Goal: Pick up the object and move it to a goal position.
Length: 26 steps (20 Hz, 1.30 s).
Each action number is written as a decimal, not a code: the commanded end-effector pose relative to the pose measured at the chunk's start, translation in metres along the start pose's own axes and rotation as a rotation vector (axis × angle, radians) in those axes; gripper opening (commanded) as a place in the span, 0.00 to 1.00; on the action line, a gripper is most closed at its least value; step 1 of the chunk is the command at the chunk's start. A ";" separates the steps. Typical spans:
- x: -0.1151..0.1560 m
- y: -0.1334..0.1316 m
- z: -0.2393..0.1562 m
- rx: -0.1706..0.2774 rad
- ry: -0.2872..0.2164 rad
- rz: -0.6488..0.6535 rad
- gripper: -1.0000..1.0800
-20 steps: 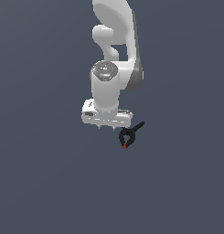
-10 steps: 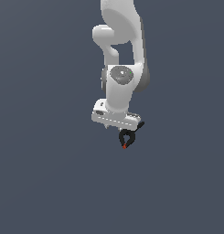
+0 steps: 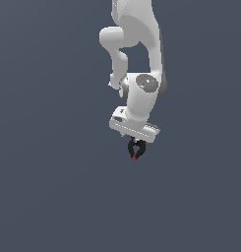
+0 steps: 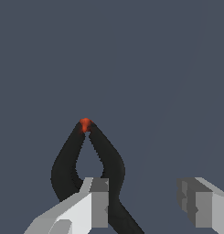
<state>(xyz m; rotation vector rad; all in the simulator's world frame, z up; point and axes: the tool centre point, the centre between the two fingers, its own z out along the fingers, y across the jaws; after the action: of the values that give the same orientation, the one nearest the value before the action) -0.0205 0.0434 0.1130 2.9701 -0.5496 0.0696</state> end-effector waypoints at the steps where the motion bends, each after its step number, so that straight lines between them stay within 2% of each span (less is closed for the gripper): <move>1: -0.007 -0.007 0.003 -0.008 0.012 0.034 0.62; 13: -0.040 -0.040 0.017 -0.028 0.073 0.187 0.62; 26: -0.080 -0.071 0.030 -0.019 0.139 0.347 0.62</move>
<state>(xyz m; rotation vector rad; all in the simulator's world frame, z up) -0.0658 0.1291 0.0723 2.7978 -1.0035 0.2828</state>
